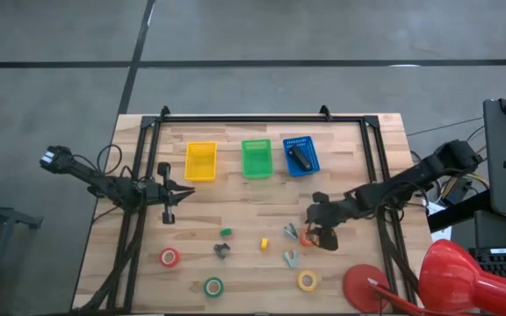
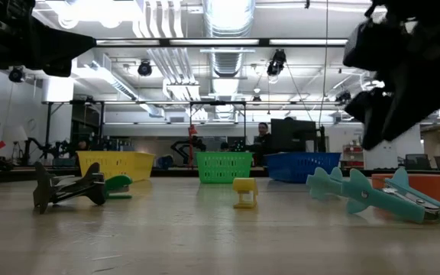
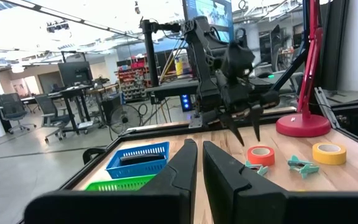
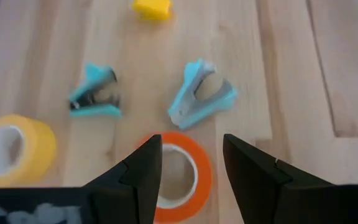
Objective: Pick and place Stapler, Stapler remover, tape
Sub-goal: Put the orange tape into the green bin
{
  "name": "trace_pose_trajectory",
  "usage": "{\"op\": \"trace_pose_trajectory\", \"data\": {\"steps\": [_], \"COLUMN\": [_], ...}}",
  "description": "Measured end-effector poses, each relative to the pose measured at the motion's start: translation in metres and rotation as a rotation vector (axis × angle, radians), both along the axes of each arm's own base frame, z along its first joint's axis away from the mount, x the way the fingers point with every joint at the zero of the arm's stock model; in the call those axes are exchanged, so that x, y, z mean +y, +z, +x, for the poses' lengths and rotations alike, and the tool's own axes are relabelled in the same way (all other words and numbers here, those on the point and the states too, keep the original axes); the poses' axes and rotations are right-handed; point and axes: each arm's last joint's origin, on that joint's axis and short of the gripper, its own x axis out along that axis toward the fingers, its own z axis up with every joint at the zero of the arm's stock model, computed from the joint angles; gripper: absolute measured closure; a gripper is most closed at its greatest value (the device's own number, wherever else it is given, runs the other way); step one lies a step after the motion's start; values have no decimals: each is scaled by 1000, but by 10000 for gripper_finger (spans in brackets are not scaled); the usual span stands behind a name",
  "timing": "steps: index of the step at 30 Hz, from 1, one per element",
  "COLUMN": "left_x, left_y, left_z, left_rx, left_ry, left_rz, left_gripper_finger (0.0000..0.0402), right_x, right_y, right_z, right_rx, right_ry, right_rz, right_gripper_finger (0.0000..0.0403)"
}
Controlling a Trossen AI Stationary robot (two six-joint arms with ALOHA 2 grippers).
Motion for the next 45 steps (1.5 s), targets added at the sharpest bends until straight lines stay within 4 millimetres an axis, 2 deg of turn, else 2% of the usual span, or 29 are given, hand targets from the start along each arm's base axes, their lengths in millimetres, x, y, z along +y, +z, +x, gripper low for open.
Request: {"op": "trace_pose_trajectory", "data": {"steps": [8, 14, 27, 31, 36, 40, 45], "left_x": [0, 0, 0, 0, 0, 0, 0], "left_y": [0, 0, 0, 0, 0, 0, 0], "left_z": [0, 0, 0, 0, 0, 0, 0], "left_rx": [0, 0, 0, 0, 0, 0, 0], "left_ry": [0, 0, 0, 0, 0, 0, 0], "left_rz": [0, 0, 0, 0, 0, 0, 0], "left_gripper_finger": [371, 371, 371, 371, 371, 371, 371], "right_x": [5, 7, 7, 6, 3, -4, -24], "right_y": [-23, -31, -29, -23, -10, 8, 37], "right_z": [2, 4, 4, 11, 23, 38, 62], "right_rx": [115, 144, 132, 98, 39, -48, -167], "right_ry": [-14, -23, -15, 6, 42, 58, 46], "right_rz": [-24, -25, -38, -56, -94, -204, -398], "right_gripper_finger": [236, 242, 331, 351, 355, 350, 350]}}
